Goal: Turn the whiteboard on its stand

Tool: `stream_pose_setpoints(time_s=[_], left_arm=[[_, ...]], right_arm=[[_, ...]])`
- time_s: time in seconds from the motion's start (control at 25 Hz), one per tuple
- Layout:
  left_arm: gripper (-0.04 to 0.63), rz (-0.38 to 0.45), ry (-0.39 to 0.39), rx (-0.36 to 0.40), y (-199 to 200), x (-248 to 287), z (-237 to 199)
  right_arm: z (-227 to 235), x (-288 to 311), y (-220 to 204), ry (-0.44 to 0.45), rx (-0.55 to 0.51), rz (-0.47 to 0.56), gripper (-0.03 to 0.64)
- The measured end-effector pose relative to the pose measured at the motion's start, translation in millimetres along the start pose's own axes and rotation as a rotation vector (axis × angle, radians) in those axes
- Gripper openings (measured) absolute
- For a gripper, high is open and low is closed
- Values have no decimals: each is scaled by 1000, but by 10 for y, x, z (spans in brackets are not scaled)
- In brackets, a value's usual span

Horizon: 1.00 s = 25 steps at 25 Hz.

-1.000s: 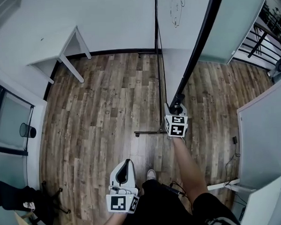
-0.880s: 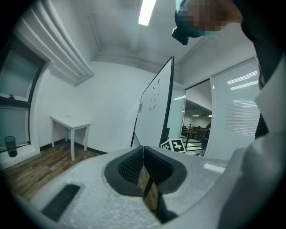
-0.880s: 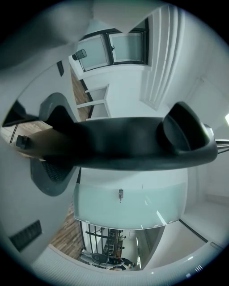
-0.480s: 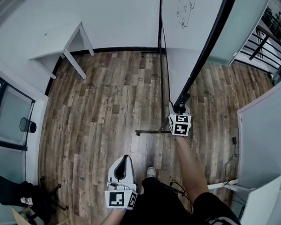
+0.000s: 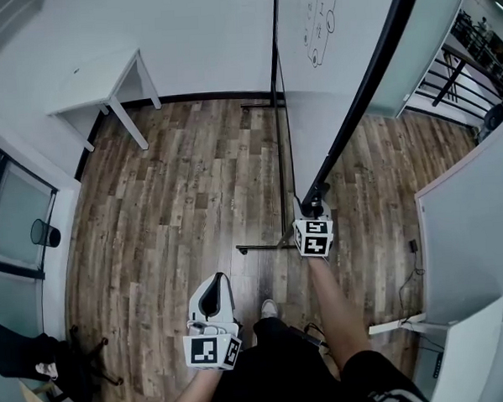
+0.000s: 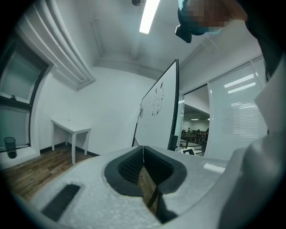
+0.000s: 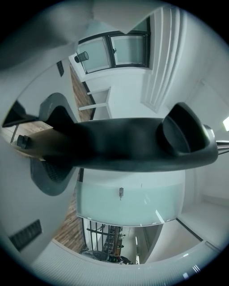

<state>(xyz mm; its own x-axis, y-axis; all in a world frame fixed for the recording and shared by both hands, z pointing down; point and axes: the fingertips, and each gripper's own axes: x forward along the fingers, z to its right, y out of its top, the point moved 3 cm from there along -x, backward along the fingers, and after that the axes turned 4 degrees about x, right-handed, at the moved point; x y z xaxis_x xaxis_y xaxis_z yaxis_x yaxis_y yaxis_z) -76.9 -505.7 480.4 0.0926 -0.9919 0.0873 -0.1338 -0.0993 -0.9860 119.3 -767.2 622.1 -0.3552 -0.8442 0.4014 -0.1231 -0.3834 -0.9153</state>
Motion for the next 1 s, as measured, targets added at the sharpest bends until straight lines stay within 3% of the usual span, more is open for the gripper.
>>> stream_pose_setpoints(time_s=[0.24,1.0], left_arm=[[18,5,-29,0,47,-234,-22],[18,58,-19,4,-41,-1401,-370]], right_arm=[[-120,-141,-45,8,8,-22,167],[-1308,-1045,-640,32,32,-4,167]])
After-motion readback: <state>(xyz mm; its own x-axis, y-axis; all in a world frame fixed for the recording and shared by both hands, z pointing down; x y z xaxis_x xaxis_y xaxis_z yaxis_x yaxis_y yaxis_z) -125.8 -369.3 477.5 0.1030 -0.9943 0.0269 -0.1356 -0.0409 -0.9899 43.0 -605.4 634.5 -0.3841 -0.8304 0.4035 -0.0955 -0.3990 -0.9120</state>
